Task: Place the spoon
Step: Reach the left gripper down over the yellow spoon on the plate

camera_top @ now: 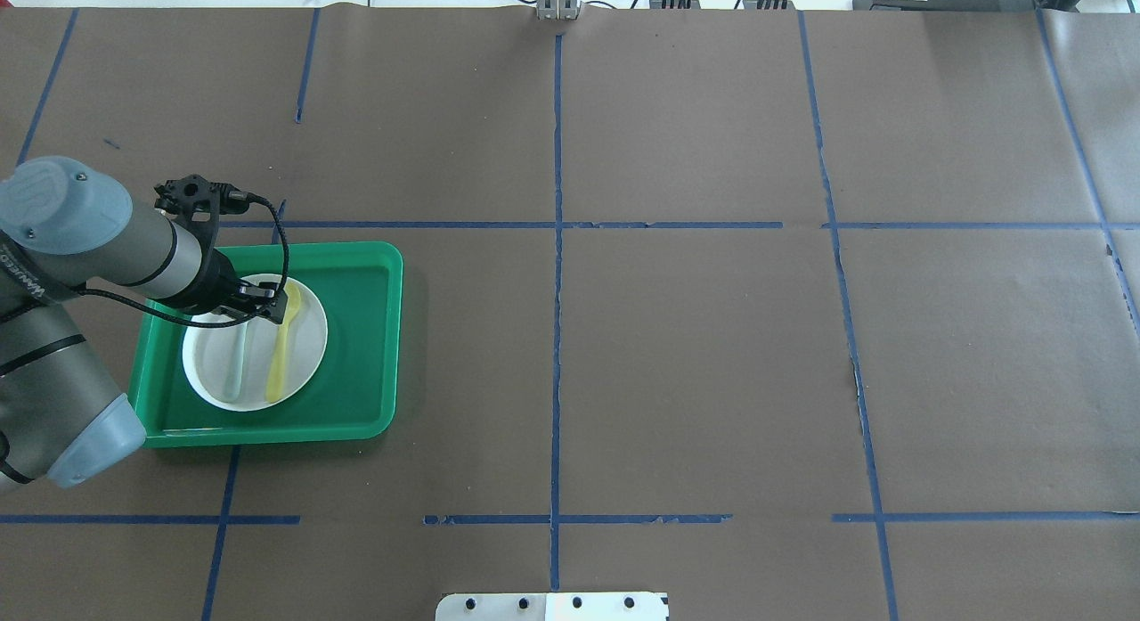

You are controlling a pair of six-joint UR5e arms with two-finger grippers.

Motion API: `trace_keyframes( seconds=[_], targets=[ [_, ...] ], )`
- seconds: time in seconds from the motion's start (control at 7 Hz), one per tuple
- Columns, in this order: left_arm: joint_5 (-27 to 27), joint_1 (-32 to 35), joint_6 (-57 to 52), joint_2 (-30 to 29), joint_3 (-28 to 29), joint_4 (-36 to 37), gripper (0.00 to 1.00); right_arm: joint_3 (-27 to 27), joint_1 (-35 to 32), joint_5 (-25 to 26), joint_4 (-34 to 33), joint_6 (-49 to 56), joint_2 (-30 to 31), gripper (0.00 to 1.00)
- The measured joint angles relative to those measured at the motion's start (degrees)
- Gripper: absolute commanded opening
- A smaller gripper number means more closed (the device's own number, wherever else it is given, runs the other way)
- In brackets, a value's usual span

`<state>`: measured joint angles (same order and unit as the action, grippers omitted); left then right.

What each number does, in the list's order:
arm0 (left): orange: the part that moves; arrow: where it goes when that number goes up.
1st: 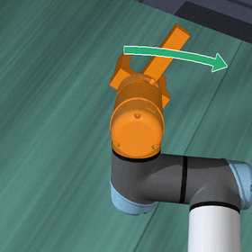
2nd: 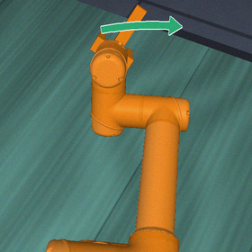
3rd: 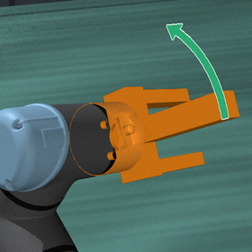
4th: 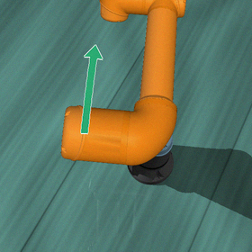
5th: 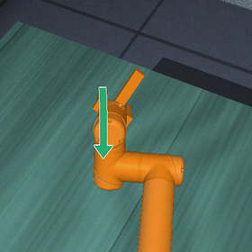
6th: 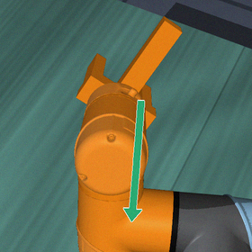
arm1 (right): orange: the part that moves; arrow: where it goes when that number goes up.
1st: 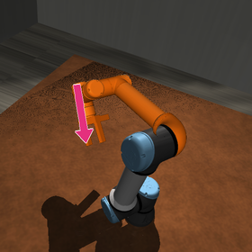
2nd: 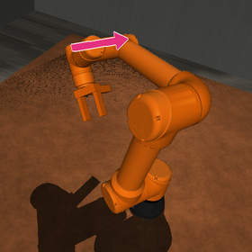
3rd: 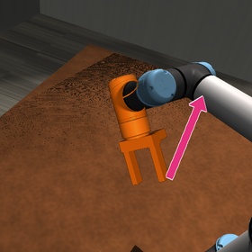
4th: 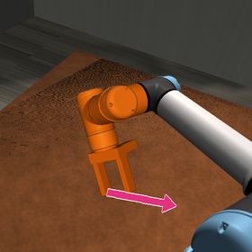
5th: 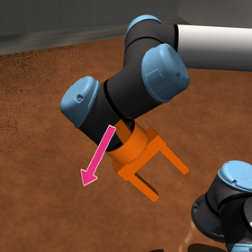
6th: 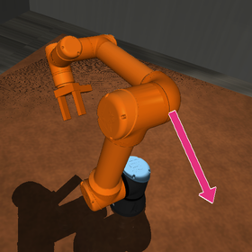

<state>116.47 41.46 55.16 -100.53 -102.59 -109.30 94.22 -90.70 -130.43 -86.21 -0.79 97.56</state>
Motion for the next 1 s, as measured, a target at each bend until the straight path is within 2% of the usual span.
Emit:
trace_keyframes(
  seconds=[0.29,0.43,0.71,0.86,1.0],
  targets=[
    [0.07,-1.42,0.74,-0.12,0.78,-0.03,0.55,0.00,0.00,0.00,-0.01,0.00,0.00,1.00],
    [0.10,-2.05,1.36,-0.19,1.04,-0.03,0.48,0.00,0.00,0.00,-0.01,0.00,0.00,1.00],
    [0.16,-2.60,2.42,-1.07,2.60,-0.03,0.48,0.00,0.00,0.00,-0.01,0.00,0.00,1.00],
    [0.21,-2.65,2.74,-1.46,3.03,-0.03,0.42,0.00,0.00,0.00,0.01,0.00,0.00,1.00],
    [0.24,-2.68,2.84,-1.61,3.22,-0.03,0.22,0.00,0.00,0.00,0.05,0.00,0.00,1.00]
  ],
)
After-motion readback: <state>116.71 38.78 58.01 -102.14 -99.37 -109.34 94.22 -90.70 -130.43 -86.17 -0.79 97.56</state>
